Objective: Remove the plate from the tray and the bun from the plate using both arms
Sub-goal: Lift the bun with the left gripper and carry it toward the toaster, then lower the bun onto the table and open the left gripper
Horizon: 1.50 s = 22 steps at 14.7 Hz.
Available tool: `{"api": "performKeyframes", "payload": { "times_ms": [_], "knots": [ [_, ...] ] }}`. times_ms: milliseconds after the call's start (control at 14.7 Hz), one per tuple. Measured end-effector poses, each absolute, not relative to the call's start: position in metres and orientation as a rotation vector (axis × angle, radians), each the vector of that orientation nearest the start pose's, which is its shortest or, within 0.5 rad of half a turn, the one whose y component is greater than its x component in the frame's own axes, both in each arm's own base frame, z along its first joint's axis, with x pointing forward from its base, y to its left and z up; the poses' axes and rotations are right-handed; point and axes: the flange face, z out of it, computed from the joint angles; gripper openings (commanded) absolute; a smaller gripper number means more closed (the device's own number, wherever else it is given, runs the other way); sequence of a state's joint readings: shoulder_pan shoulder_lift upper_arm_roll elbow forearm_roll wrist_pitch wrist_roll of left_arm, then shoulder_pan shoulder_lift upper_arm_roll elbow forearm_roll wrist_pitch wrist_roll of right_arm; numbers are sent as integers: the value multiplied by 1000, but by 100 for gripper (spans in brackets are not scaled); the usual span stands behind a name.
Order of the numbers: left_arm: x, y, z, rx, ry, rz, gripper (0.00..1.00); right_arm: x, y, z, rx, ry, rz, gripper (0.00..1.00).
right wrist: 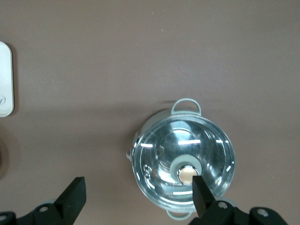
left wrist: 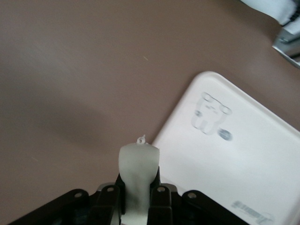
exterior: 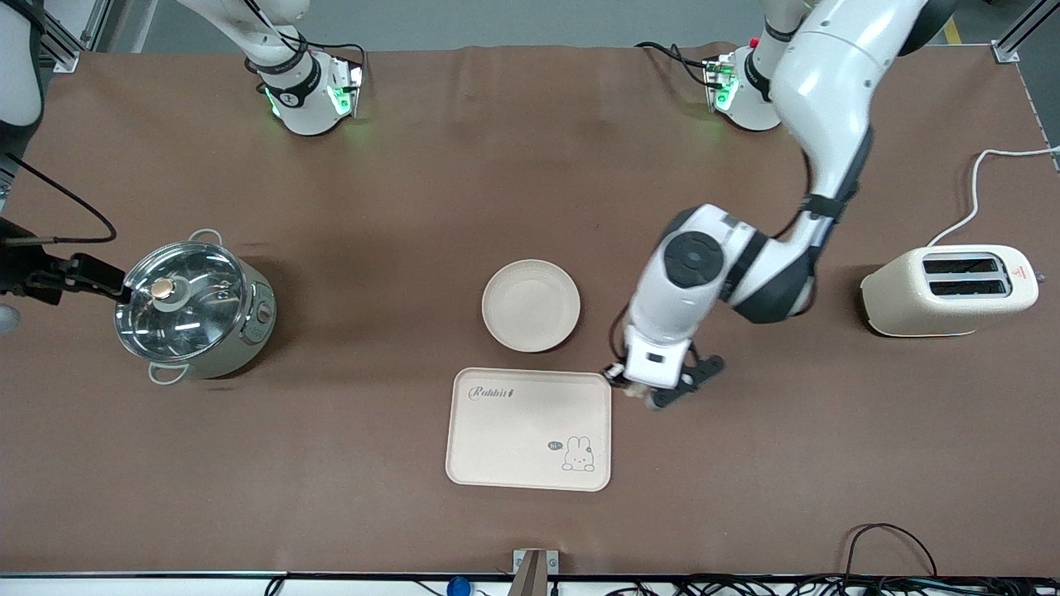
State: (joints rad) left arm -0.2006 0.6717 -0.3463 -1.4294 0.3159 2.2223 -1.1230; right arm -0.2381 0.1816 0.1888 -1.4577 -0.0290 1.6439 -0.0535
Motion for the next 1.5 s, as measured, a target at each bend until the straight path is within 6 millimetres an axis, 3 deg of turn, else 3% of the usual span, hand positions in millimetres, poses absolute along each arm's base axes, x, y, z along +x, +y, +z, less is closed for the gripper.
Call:
{"api": "performKeyframes", "payload": {
  "times_ms": [204,476,681,885,953,1089,1293,1497],
  "knots": [
    [679,-260,327,-3081,-683,-191,22,599,-45,591,-3139,-21,50,100],
    [672,-210,273,-3026,-676,-38,22,579,-37,615,-3147,-41,61,100],
    [661,-178,230,-3008,-711,38,25,576,-23,616,-3147,-80,68,100],
    [651,-149,198,-3013,-733,73,36,573,-18,607,-3146,-92,102,100],
    [648,-142,192,-3011,-732,88,53,572,-18,608,-3147,-93,99,100],
    [644,-133,186,-3009,-720,110,100,567,-16,616,-3152,-96,77,100],
    [647,-128,189,-3022,-694,96,100,557,-9,629,-3158,-109,72,100],
    [662,-131,222,-3051,-675,-1,100,552,-4,631,-3160,-120,97,100]
  ]
}}
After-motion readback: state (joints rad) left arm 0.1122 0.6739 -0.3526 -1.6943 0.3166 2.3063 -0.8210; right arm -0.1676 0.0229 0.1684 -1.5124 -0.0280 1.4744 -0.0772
